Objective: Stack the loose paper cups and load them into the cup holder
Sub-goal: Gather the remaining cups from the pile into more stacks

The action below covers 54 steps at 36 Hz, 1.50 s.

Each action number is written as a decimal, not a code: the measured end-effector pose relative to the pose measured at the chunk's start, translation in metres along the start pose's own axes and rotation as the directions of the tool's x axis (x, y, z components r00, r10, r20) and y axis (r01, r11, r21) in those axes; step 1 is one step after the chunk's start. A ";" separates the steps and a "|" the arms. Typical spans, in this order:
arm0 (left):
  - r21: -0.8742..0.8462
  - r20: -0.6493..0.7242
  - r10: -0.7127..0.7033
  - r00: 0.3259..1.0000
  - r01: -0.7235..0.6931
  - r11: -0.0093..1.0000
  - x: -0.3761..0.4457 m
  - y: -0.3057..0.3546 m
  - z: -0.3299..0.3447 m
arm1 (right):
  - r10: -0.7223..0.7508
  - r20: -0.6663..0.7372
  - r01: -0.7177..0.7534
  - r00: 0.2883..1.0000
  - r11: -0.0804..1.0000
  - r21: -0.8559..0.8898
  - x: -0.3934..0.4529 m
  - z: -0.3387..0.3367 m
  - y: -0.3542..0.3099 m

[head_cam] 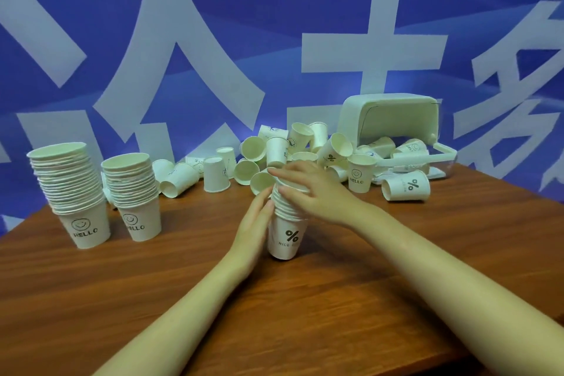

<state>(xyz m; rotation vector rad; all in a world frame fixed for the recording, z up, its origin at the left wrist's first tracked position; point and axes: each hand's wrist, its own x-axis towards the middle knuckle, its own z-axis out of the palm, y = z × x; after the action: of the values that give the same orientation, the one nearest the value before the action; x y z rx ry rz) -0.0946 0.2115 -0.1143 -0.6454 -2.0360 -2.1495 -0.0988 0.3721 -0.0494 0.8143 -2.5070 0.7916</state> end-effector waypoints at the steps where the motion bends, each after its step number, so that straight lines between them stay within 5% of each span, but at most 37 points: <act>1: -0.014 -0.010 -0.009 1.000 0.009 1.000 0.001 -0.001 -0.001 | 0.003 -0.020 -0.002 1.000 1.000 0.029 -0.002 0.002 0.000; 21: -0.175 -0.118 -0.101 0.988 0.079 0.981 0.002 -0.015 0.008 | 0.317 -0.188 -0.198 0.930 0.860 0.470 -0.046 0.014 0.026; 27: -0.322 -0.102 -0.164 0.981 0.124 0.939 0.011 -0.016 0.008 | 0.332 -0.189 -0.223 0.924 0.871 0.438 -0.047 0.008 0.037; 32: 0.216 -0.214 -0.023 0.977 0.071 0.974 0.058 -0.010 0.009 | 0.407 -0.296 -0.273 0.864 0.873 0.404 -0.051 -0.018 0.054; 37: 0.706 -0.251 0.101 0.963 0.111 0.700 0.120 -0.030 -0.002 | 0.467 -0.393 -0.362 0.792 0.878 0.313 -0.054 -0.022 0.070; 41: 0.833 -0.247 0.069 0.967 0.176 0.525 0.139 -0.051 -0.004 | 0.428 -0.368 -0.320 0.825 0.892 0.320 -0.052 -0.020 0.068; 46: 0.763 -0.340 0.027 0.940 0.259 0.593 0.143 -0.073 -0.012 | 0.346 -0.334 -0.241 0.876 0.917 0.317 -0.047 -0.015 0.064; 54: 0.429 -0.467 -0.076 0.881 0.302 0.851 0.115 -0.051 -0.016 | 0.282 -0.317 -0.193 0.906 0.939 0.283 -0.041 -0.005 0.060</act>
<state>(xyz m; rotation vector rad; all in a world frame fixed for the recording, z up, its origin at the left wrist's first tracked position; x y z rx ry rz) -0.2204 0.2244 -0.1188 0.1133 -2.3028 -1.5397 -0.1049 0.4323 -0.0903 0.3887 -2.2324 1.2333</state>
